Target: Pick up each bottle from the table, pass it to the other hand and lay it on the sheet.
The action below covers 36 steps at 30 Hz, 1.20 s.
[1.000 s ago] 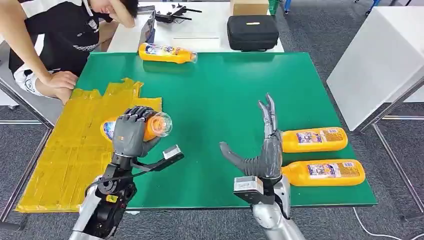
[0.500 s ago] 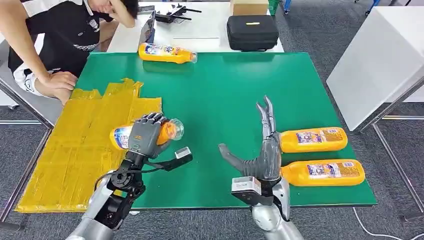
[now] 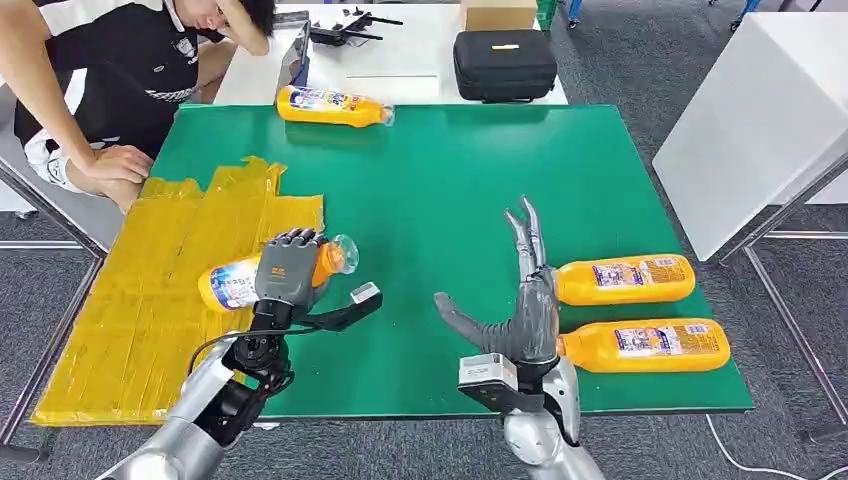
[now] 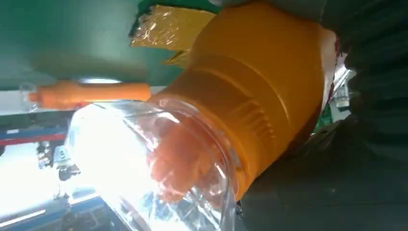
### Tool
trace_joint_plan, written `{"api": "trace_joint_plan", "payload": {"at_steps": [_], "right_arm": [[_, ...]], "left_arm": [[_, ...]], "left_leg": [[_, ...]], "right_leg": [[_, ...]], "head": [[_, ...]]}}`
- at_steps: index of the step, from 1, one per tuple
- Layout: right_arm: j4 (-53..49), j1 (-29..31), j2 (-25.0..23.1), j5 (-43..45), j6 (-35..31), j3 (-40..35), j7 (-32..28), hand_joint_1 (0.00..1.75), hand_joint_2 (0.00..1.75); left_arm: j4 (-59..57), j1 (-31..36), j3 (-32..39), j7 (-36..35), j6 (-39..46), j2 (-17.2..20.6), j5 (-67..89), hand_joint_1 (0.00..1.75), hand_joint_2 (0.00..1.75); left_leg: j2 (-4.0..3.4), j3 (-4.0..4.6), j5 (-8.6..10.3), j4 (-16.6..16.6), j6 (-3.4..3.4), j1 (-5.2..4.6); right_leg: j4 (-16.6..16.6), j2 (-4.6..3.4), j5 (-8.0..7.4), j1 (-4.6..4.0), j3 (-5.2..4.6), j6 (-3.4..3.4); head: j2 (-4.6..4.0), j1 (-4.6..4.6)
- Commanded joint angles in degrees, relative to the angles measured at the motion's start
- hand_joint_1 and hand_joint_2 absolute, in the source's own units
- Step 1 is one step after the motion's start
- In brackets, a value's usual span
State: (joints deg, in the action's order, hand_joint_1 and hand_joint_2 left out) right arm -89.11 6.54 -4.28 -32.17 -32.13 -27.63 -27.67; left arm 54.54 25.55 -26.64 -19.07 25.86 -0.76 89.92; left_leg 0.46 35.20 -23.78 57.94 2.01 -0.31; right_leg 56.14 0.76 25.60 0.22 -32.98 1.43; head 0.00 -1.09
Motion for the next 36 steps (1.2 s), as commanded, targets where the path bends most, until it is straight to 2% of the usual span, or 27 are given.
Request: {"api": "trace_joint_plan", "payload": {"at_steps": [1,25,36], "right_arm": [[3.50,1.17,-0.44,0.52,0.98,0.03,-0.09,0.00,1.75],[3.87,1.14,-0.71,0.85,1.32,0.07,-0.12,0.00,1.75],[4.82,0.87,-0.42,1.22,1.18,-0.49,-0.35,0.00,1.75]], "left_arm": [[-7.32,4.06,-5.59,-1.00,-1.35,3.81,0.08,1.75,1.75],[-10.61,4.81,-6.27,-0.69,-0.77,3.32,0.08,1.75,1.75],[-20.49,6.42,-5.05,2.28,2.56,2.06,0.08,1.75,1.75]], "left_leg": [[-0.09,-0.10,-0.01,-0.02,-0.09,0.03],[-0.10,-0.17,-0.03,-0.01,-0.12,0.06],[-0.11,-0.21,-0.02,-0.04,-0.12,0.06]], "right_leg": [[-0.03,-0.11,-0.01,-0.02,0.10,-0.02],[-0.04,-0.12,0.01,-0.05,0.19,-0.03],[-0.08,-0.13,-0.01,-0.05,0.22,-0.02]], "head": [[0.00,0.02],[0.00,0.00],[0.00,0.00]]}}
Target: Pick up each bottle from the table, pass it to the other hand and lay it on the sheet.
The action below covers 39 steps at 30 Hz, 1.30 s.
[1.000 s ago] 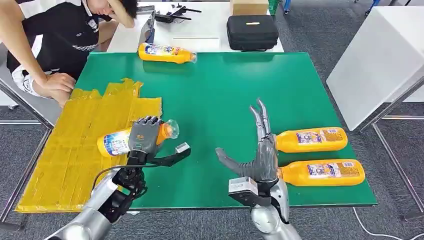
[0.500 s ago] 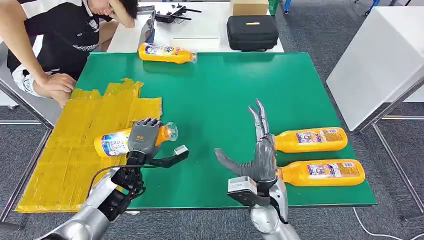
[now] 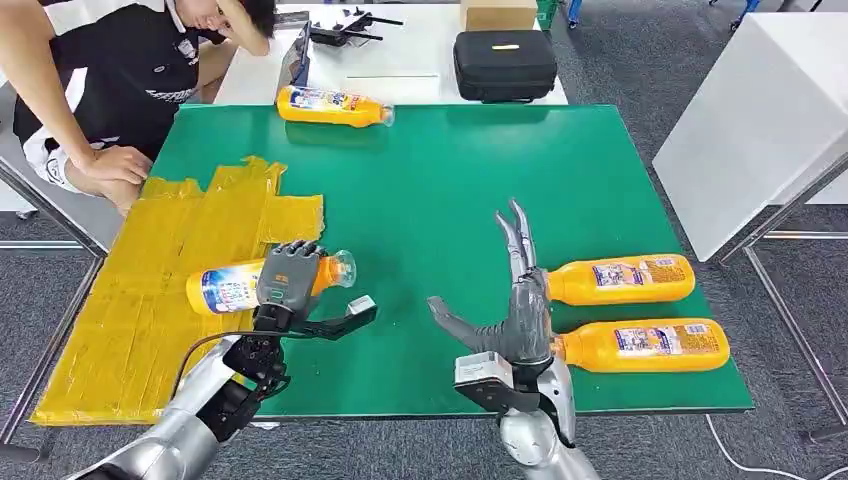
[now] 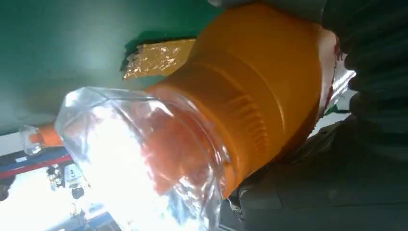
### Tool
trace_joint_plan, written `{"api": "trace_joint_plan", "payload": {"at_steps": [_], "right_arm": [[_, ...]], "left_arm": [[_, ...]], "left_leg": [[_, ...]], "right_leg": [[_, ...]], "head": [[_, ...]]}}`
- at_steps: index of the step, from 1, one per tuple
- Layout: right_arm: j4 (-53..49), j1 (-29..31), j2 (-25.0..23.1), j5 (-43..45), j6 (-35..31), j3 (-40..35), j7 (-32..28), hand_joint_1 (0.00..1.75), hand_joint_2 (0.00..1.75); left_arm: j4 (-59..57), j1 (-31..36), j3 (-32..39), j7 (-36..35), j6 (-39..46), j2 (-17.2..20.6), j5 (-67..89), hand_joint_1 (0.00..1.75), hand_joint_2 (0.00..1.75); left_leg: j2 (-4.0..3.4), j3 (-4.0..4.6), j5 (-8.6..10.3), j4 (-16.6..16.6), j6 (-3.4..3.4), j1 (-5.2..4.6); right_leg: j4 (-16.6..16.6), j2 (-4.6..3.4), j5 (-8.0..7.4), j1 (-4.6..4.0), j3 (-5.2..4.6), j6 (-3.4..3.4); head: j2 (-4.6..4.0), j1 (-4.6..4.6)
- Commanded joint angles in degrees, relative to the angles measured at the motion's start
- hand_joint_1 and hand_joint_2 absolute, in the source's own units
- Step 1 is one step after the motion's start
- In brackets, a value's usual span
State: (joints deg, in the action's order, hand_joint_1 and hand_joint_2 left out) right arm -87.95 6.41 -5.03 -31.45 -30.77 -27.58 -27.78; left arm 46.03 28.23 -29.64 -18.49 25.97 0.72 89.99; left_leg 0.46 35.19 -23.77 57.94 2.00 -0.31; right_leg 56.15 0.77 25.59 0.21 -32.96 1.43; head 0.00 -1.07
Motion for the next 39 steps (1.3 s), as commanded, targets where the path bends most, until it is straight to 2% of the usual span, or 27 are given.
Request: {"api": "trace_joint_plan", "payload": {"at_steps": [1,14,21,22,23,29,34,39], "right_arm": [[3.66,1.01,0.32,0.50,-0.18,-0.54,-0.24,0.00,1.75],[5.00,1.49,0.28,0.98,0.10,-0.93,-0.63,0.00,1.75],[5.94,1.94,0.12,1.25,0.22,-1.40,-0.67,0.00,1.75],[6.06,1.88,0.17,1.39,0.09,-1.57,-0.72,0.00,1.75],[6.09,1.87,0.19,1.43,0.02,-1.63,-0.73,0.00,1.75],[6.44,2.21,0.10,1.50,-0.13,-1.90,-0.73,0.00,1.75],[7.16,2.66,0.04,1.74,-0.24,-1.98,-0.61,0.00,1.75],[7.26,2.52,0.15,1.83,-0.33,-2.01,-0.60,0.00,1.75]], "left_arm": [[-11.98,3.73,-2.05,1.69,2.45,0.58,0.01,1.75,1.75],[-21.21,4.80,2.51,6.09,3.62,-1.20,0.01,1.75,1.75],[-21.73,4.81,5.00,7.29,3.61,-1.83,0.01,1.73,1.75],[-21.77,4.73,5.64,7.56,4.40,-2.07,0.01,0.79,1.75],[-21.80,4.68,5.91,7.68,4.71,-2.17,0.01,0.03,1.75],[-21.86,4.77,7.18,7.46,6.22,-2.49,0.01,0.00,1.75],[-21.21,4.31,12.88,11.31,7.80,-3.67,-1.19,0.00,1.75],[-20.69,3.98,15.33,12.81,8.24,-4.22,-0.95,0.00,1.75]], "left_leg": [[-0.10,-0.17,-0.03,-0.04,-0.10,0.04],[-0.11,-0.24,-0.05,-0.02,-0.14,0.06],[-0.14,-0.26,0.01,-0.03,-0.14,0.04],[-0.20,-0.32,0.00,-0.03,-0.17,0.07],[-0.23,-0.36,0.03,-0.03,-0.25,0.09],[-0.12,-0.27,0.12,-0.01,-0.15,0.05],[-0.17,-0.30,0.12,-0.01,-0.18,0.05],[-0.15,-0.29,0.13,-0.02,-0.19,0.06]], "right_leg": [[-0.07,-0.11,0.00,-0.03,0.17,-0.02],[-0.07,-0.13,0.02,-0.05,0.24,-0.02],[-0.05,-0.17,-0.04,-0.03,0.24,-0.03],[-0.08,-0.23,-0.06,-0.06,0.30,-0.03],[-0.09,-0.27,-0.07,-0.08,0.34,-0.05],[-0.02,-0.14,-0.15,-0.05,0.24,-0.14],[-0.01,-0.19,-0.16,-0.05,0.26,-0.14],[-0.03,-0.17,-0.15,-0.06,0.27,-0.14]], "head": [[0.00,0.00],[0.00,0.00],[0.00,-0.02],[0.00,-0.02],[0.00,-0.02],[0.00,-0.02],[0.00,0.00],[0.00,-0.02]]}}
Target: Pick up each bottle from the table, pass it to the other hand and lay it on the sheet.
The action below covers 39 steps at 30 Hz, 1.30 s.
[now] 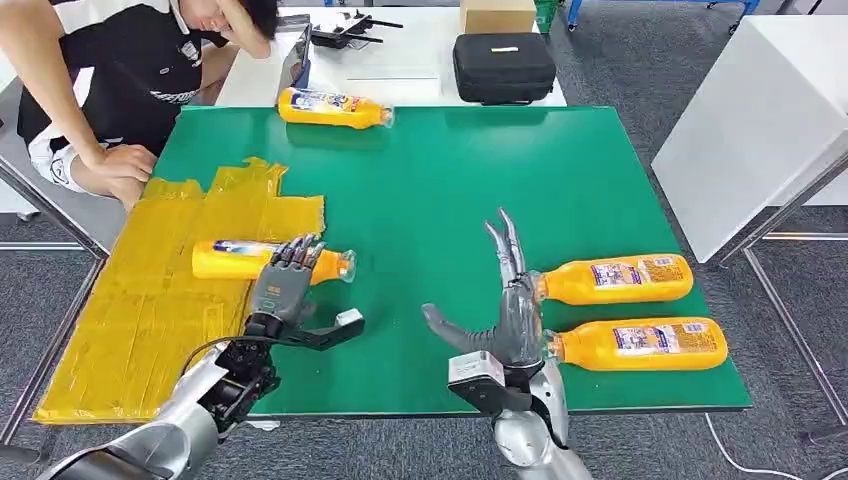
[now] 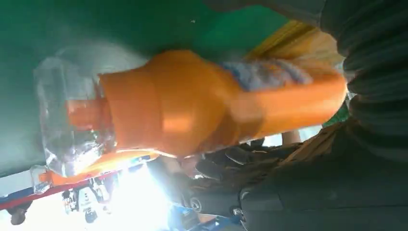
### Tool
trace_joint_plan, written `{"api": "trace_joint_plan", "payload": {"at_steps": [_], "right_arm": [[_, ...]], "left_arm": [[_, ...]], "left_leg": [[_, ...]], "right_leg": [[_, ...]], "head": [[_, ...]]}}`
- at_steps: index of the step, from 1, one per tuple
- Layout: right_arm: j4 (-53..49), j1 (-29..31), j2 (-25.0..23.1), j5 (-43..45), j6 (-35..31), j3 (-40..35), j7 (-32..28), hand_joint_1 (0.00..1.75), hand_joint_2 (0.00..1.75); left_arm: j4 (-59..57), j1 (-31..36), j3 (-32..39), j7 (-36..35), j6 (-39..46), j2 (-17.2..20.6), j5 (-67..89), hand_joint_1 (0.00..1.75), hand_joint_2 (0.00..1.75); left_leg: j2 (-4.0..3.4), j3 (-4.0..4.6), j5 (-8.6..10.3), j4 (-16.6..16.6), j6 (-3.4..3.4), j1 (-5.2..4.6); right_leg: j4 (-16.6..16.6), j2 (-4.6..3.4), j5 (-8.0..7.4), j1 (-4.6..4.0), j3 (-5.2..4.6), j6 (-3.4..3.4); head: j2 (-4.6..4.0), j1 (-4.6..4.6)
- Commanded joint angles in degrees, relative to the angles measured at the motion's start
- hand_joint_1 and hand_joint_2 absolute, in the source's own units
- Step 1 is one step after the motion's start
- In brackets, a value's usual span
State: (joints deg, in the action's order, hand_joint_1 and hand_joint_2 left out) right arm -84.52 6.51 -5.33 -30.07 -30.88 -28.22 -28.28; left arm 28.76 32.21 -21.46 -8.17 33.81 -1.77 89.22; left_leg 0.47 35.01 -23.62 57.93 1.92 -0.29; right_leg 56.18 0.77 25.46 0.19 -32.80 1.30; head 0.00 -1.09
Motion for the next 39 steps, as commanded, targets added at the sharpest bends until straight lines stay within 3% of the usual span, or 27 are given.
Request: {"api": "trace_joint_plan", "payload": {"at_steps": [1,3,8,9,10,13,16,26,30,37,39], "right_arm": [[3.85,2.30,0.41,0.49,-0.26,-1.32,-0.09,0.00,1.75],[3.75,2.30,0.22,0.49,-0.31,-1.16,-0.09,0.00,1.75],[3.71,2.34,0.19,0.50,-0.31,-1.13,-0.09,0.00,1.75],[3.62,2.39,0.19,-0.14,-0.76,-1.06,-0.12,0.00,1.75],[3.62,2.39,0.19,-0.14,-0.76,-1.06,-0.12,0.00,1.75],[3.45,2.30,0.60,-1.40,-1.91,-0.77,0.20,0.00,1.75],[3.35,2.35,1.54,-2.12,-3.67,-0.33,0.37,0.00,1.75],[2.49,2.08,1.64,-1.99,-4.69,0.34,0.54,0.00,1.75],[1.33,1.21,1.88,-3.54,-6.10,1.08,0.72,0.00,1.75],[-3.71,-1.69,1.27,-20.29,-9.12,9.41,6.29,0.00,1.75],[-8.77,-4.30,-1.23,-34.30,-9.12,18.21,6.69,0.00,1.75]], "left_arm": [[-2.63,-0.40,9.25,5.45,1.21,-2.27,-2.40,0.00,1.75],[-1.87,-0.65,12.41,10.00,1.77,-3.04,-5.84,0.00,1.75],[-1.59,-0.70,13.20,11.23,1.75,-3.23,-6.81,0.00,1.75],[0.10,-1.15,16.46,17.86,1.37,-4.31,-12.41,0.00,1.75],[0.10,-1.15,16.46,17.86,1.37,-4.31,-12.41,0.00,1.75],[6.51,-3.34,20.37,31.40,-1.34,-6.44,-24.60,0.00,1.75],[18.14,-7.39,18.72,37.22,-5.85,-7.41,-32.26,0.00,1.75],[32.73,-11.74,15.56,41.31,-10.01,-7.06,-45.15,0.00,1.75],[39.15,-14.48,15.06,41.43,-7.42,-7.00,-46.61,0.00,1.75],[46.25,-18.61,11.53,42.59,-9.09,-6.33,-51.52,0.00,1.75],[48.28,-20.24,10.87,43.01,-9.68,-6.23,-52.52,0.00,1.75]], "left_leg": [[-0.20,-0.15,-0.04,-0.01,-0.16,0.07],[-0.13,-0.12,-0.03,-0.02,-0.10,0.05],[-0.13,-0.13,-0.03,-0.02,-0.11,0.05],[-0.15,-0.11,-0.04,0.00,-0.10,0.05],[-0.11,-0.04,-0.03,0.01,-0.08,0.03],[-0.09,-0.01,-0.02,0.02,-0.08,0.04],[-0.02,-0.03,-0.05,0.07,-0.13,0.07],[-0.05,0.17,0.02,0.03,-0.02,0.03],[-0.06,0.13,0.00,0.03,-0.03,0.04],[0.05,0.14,0.01,0.02,-0.01,0.02],[0.07,0.10,-0.01,0.04,-0.04,0.01]], "right_leg": [[-0.07,-0.23,-0.01,-0.05,0.15,-0.02],[-0.06,-0.15,0.00,-0.03,0.12,-0.01],[-0.06,-0.16,0.00,-0.04,0.13,-0.01],[-0.05,-0.17,0.00,-0.04,0.10,-0.01],[-0.02,-0.13,0.00,-0.02,0.05,0.00],[-0.03,-0.12,-0.01,-0.03,0.02,0.00],[-0.02,-0.05,0.04,-0.05,0.08,0.00],[-0.02,-0.07,-0.03,-0.02,-0.15,0.00],[-0.03,-0.07,0.00,-0.04,-0.12,0.01],[-0.03,0.04,0.02,-0.01,-0.11,0.02],[-0.02,0.05,0.05,0.00,-0.06,0.02]], "head": [[0.00,0.00],[0.00,0.00],[0.00,0.02],[0.00,0.00],[0.00,0.00],[0.00,0.02],[0.00,0.00],[0.00,0.00],[0.00,0.00],[0.00,0.00],[0.00,0.00]]}}
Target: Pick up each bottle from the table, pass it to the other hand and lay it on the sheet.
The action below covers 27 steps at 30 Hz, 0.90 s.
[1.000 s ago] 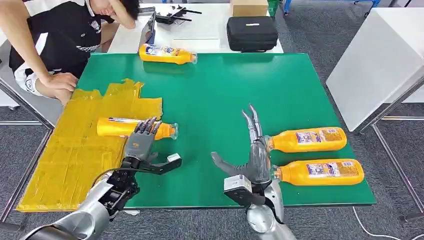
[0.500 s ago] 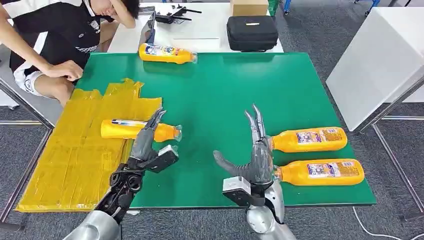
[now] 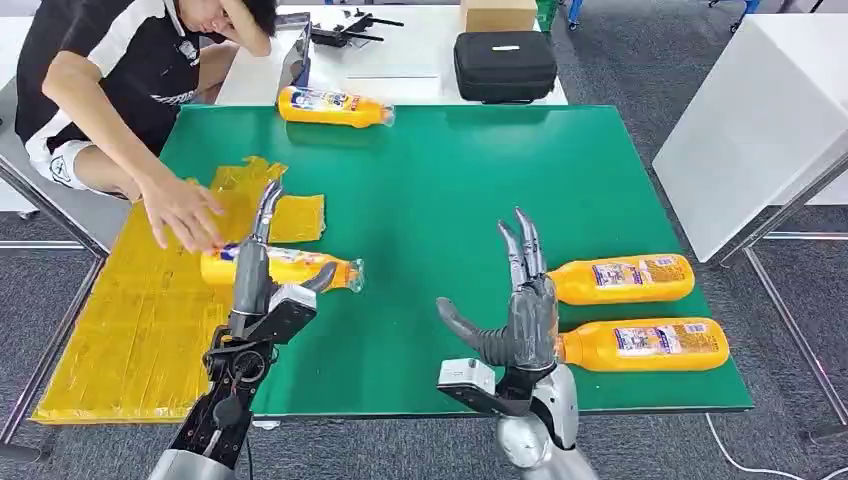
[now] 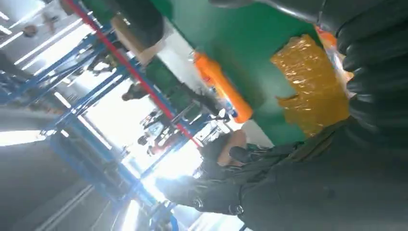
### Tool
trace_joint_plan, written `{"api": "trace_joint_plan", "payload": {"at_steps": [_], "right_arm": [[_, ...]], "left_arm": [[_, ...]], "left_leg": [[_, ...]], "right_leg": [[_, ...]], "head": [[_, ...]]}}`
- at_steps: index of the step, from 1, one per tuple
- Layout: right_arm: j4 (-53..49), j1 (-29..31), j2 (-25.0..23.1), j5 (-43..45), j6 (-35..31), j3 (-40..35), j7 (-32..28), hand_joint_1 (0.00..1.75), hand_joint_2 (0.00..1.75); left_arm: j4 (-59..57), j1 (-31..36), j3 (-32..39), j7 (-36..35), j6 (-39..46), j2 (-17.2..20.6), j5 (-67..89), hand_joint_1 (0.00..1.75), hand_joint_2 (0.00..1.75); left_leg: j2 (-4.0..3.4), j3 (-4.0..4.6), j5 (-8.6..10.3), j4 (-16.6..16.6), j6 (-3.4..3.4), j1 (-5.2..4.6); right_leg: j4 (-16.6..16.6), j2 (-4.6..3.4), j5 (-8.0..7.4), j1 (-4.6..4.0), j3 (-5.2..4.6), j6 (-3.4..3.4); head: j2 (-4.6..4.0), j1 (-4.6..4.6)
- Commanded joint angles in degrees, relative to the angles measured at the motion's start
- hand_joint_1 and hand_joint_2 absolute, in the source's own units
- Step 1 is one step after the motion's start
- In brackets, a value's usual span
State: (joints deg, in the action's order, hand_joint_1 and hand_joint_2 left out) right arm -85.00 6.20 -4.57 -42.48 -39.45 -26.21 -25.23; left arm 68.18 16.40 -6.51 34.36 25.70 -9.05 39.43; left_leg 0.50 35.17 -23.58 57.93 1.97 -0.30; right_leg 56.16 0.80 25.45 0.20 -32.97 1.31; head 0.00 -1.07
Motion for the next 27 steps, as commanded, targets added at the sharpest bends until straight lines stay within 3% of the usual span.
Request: {"api": "trace_joint_plan", "payload": {"at_steps": [1,5,10,11,12,15,19,21,27], "right_arm": [[-8.65,-4.57,-1.72,-21.46,-0.55,16.68,3.04,0.00,1.75],[-10.15,-5.83,-2.31,-34.85,-0.55,22.60,7.03,0.00,1.75],[-10.15,-5.74,-1.89,-35.93,-0.55,22.57,8.23,0.00,1.75],[-9.05,-5.24,-1.14,-37.62,-0.55,22.68,10.36,0.00,1.75],[-6.41,-4.18,1.48,-40.28,-0.55,21.30,16.62,0.00,1.75],[-5.37,-1.26,6.83,-38.86,7.27,20.76,24.02,0.00,1.75],[-0.78,3.32,10.26,-29.89,22.87,23.72,23.38,0.00,1.75],[3.61,5.97,12.34,-27.70,26.71,24.51,22.61,0.00,1.75],[13.64,12.58,14.37,-28.03,30.07,24.49,23.10,0.00,1.75]], "left_arm": [[9.40,-4.85,-4.16,0.48,-1.53,1.09,-2.72,0.00,1.75],[11.89,-6.67,-4.23,1.68,-2.64,1.24,-5.62,0.00,1.75],[12.12,-6.81,-4.23,1.76,-2.71,1.25,-5.82,0.00,1.75],[12.35,-6.85,-4.26,1.84,-3.00,1.24,-6.24,0.00,1.75],[12.67,-6.99,-4.28,2.02,-3.25,1.27,-6.66,0.00,1.75],[13.07,-6.96,-4.18,1.99,-3.32,1.27,-6.63,0.00,1.75],[12.59,-6.87,-3.14,1.61,-3.82,0.98,-6.37,0.00,1.75],[12.92,-7.77,-2.53,1.67,-3.74,1.27,-6.27,0.00,1.75],[13.37,-8.91,-1.42,2.01,-4.13,0.84,-6.18,0.00,1.75]], "left_leg": [[0.06,0.00,-0.01,0.02,-0.06,-0.02],[0.06,-0.08,-0.06,0.03,-0.12,0.04],[0.02,-0.04,-0.02,0.01,-0.08,0.00],[-0.01,-0.09,-0.05,0.03,-0.12,0.02],[-0.03,-0.08,-0.04,0.01,-0.11,0.02],[-0.09,-0.10,-0.03,0.01,-0.07,0.03],[-0.12,-0.09,-0.01,0.03,-0.05,0.01],[-0.17,-0.08,0.00,-0.01,-0.01,0.00],[-0.24,-0.08,0.02,-0.01,-0.01,-0.06]], "right_leg": [[0.01,0.05,0.04,0.03,0.03,0.01],[-0.03,0.03,0.08,-0.02,0.15,-0.01],[-0.02,0.00,0.03,0.01,0.08,-0.01],[-0.02,-0.03,0.05,0.00,0.14,-0.01],[-0.03,-0.06,0.03,-0.01,0.11,-0.01],[-0.09,-0.11,-0.04,-0.02,0.14,0.04],[-0.07,-0.13,-0.08,0.01,0.15,0.11],[-0.09,-0.19,-0.16,0.02,0.11,0.16],[-0.08,-0.27,-0.21,0.06,0.10,0.21]], "head": [[0.00,-0.02],[0.00,-0.02],[0.00,0.00],[0.00,-0.02],[0.00,-0.02],[0.00,-0.04],[0.00,-0.02],[0.00,-0.02],[0.00,-0.02]]}}
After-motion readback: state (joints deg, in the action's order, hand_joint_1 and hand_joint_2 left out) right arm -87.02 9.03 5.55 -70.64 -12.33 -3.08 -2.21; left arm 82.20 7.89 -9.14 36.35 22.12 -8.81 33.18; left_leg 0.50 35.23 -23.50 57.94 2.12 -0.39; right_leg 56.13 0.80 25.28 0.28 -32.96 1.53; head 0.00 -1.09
